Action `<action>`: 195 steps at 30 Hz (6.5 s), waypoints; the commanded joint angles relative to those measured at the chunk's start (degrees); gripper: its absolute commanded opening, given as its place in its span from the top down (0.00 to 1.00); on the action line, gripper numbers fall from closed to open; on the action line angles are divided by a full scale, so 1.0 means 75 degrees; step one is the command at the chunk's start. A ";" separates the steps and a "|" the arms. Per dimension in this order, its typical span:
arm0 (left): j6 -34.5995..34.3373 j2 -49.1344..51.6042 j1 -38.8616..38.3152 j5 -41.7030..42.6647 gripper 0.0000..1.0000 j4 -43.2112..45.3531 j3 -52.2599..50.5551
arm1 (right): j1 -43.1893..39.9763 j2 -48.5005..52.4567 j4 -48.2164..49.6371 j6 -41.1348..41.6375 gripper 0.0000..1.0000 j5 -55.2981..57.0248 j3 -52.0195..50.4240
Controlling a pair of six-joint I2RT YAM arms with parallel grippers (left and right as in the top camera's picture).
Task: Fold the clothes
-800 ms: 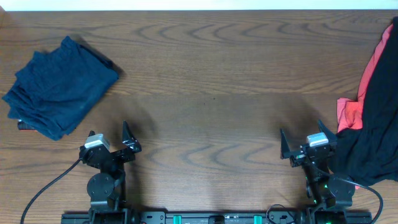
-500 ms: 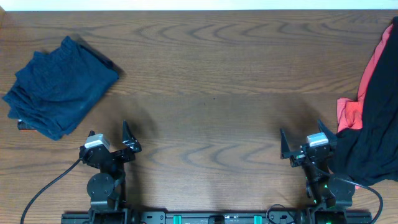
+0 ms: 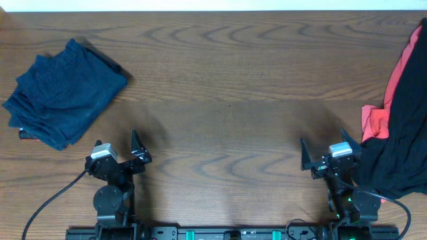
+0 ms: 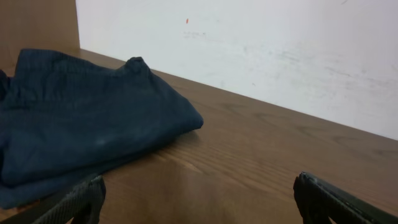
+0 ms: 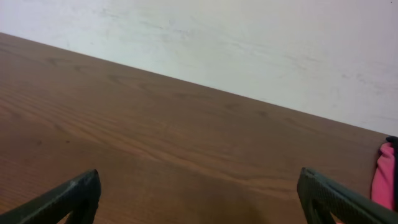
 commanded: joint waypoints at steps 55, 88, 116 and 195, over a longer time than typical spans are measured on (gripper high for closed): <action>-0.0679 0.1285 0.0032 0.0597 0.02 -0.2148 0.1574 | 0.0137 0.3194 -0.2620 0.1743 0.01 0.1148 0.2707; -0.0676 0.5464 0.0032 0.3040 0.02 -0.4497 0.4931 | -0.0790 1.0430 -0.6172 0.4692 0.24 0.4287 0.5869; -0.0676 0.5464 0.0032 0.2955 0.02 -0.4229 0.4931 | -0.2296 0.9757 -0.5863 0.1909 0.99 -0.1364 1.0783; -0.2731 1.5000 -0.3911 0.0694 0.59 0.5275 0.6111 | -0.3555 1.1406 -0.4884 0.4759 0.69 0.4281 0.5627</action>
